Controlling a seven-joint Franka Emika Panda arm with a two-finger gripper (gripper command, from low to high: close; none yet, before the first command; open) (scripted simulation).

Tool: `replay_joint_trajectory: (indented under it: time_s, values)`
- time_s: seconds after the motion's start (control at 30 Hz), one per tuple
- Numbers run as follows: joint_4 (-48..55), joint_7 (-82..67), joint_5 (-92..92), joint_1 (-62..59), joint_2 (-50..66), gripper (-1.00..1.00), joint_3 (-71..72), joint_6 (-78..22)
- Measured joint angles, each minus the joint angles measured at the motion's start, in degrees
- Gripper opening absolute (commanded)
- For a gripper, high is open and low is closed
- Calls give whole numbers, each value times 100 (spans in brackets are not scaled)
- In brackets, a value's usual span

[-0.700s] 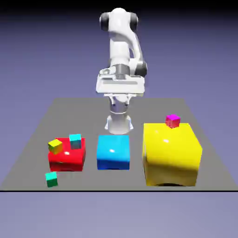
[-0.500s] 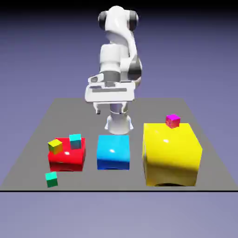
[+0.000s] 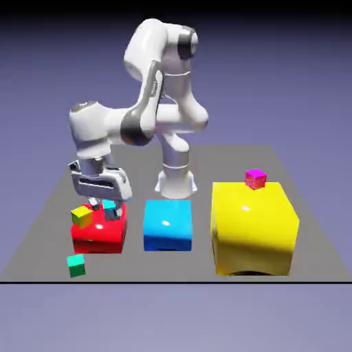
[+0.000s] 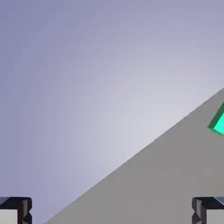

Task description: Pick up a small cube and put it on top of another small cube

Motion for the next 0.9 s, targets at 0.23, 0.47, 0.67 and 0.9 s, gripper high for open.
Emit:
replay_joint_trajectory:
  time_s: [0.23, 0.47, 0.67, 0.9]
  values:
    - [1368, 211, 703, -239, 1453, 0, -585, -1415]
    - [2736, 422, 1406, -478, 2907, 0, -1171, -2830]
    - [3909, 603, 2009, -683, 4153, 0, -1673, -4043]
    - [3527, 417, 2378, -465, 4628, -100, -1621, -3585]
